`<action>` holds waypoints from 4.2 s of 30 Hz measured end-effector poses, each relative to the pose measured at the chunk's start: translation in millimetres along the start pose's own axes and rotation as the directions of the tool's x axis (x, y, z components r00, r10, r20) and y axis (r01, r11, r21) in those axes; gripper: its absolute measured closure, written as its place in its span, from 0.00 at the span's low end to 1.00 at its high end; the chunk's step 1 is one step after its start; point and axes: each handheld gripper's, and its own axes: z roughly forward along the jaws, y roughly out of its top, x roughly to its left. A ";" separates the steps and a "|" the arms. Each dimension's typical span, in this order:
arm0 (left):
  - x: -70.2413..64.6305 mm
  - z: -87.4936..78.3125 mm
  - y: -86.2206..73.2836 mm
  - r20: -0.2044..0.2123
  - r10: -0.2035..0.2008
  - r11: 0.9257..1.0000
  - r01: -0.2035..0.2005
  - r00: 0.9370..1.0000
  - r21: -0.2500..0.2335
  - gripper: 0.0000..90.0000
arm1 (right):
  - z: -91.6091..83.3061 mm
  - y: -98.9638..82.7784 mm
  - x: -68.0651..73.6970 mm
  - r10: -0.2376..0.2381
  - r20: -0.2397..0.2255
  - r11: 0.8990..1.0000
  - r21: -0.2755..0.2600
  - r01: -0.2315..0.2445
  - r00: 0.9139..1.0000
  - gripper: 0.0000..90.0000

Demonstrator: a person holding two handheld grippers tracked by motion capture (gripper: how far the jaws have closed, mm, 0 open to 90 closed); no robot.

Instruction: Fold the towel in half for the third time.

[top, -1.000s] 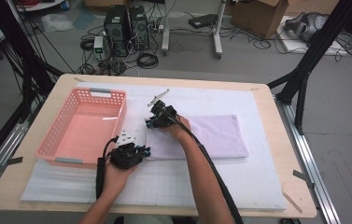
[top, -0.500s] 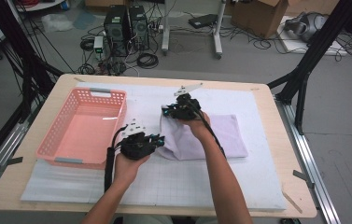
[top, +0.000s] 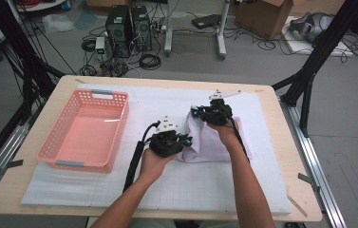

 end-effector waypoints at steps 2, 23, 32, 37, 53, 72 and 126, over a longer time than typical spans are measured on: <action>-2.3 8.1 2.3 0.010 0.006 1.000 -0.006 1.000 0.008 0.90 | -6.1 -3.9 -5.8 0.007 0.006 1.000 -0.004 -0.007 1.000 0.87; -38.9 83.4 15.0 0.044 0.000 1.000 -0.001 0.999 0.027 0.89 | -58.3 -32.5 -53.3 0.035 0.120 0.999 0.013 -0.037 0.992 0.85; -29.6 73.5 19.1 -0.014 0.026 0.999 -0.026 1.000 -0.037 0.36 | -65.4 -42.1 -65.9 0.101 0.214 0.994 0.009 -0.105 0.972 0.65; -11.4 49.3 12.3 -0.040 0.041 0.996 -0.044 0.998 -0.079 0.30 | -82.0 -43.9 -67.2 0.124 0.288 0.992 -0.006 -0.127 0.950 0.60; 42.2 5.2 -22.0 -0.113 -0.020 0.995 0.008 0.993 -0.104 0.28 | -144.2 -71.4 -34.7 0.102 0.332 0.995 -0.010 -0.104 0.938 0.65; 61.8 -23.6 -39.6 -0.128 -0.028 0.994 0.015 0.991 -0.104 0.30 | -98.8 -108.0 19.9 0.003 0.217 0.986 0.165 -0.040 0.976 1.00; 59.2 -44.1 -65.0 -0.101 0.001 0.993 -0.013 0.995 -0.119 0.32 | -127.9 -102.8 -36.7 0.104 0.576 0.949 0.187 -0.254 0.811 0.61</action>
